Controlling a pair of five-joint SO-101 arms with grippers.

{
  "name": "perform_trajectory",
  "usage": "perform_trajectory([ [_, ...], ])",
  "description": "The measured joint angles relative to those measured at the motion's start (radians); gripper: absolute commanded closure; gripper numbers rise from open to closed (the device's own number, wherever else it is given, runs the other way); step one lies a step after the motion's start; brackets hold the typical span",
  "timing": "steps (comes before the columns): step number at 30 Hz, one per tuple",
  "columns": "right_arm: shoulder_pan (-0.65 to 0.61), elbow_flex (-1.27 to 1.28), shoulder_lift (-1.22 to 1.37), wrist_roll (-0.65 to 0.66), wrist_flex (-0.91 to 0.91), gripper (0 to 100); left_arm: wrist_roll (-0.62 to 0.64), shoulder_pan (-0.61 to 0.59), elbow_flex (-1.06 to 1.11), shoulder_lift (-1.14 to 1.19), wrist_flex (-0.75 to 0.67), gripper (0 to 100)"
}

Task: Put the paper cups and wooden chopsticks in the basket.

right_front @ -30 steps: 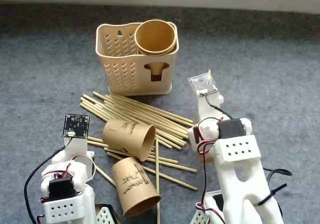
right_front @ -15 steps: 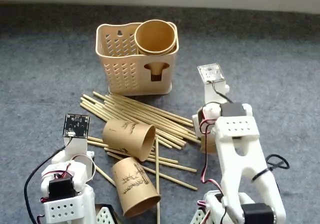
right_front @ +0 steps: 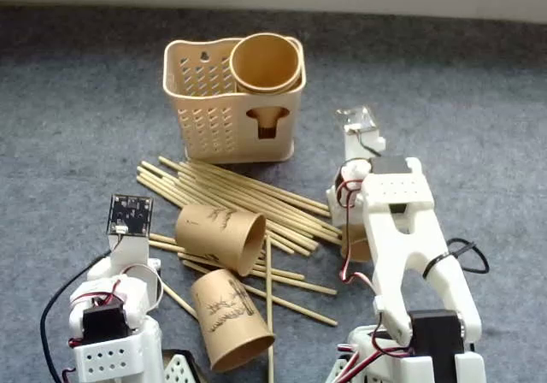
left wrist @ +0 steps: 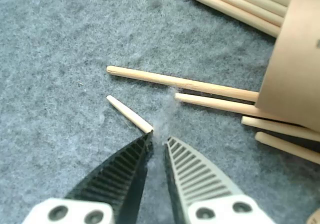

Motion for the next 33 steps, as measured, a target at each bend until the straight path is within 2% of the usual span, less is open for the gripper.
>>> perform_trajectory([
  [19,0.000,0.000,0.003,0.000,0.000,68.9,0.000,0.000,0.000,0.000,0.000,95],
  [25,0.000,0.000,0.003,0.000,0.003,57.0,0.000,0.000,0.000,0.000,0.000,95],
  [33,0.000,0.000,0.003,0.000,0.026,57.0,0.000,0.000,0.000,0.000,0.000,95],
])
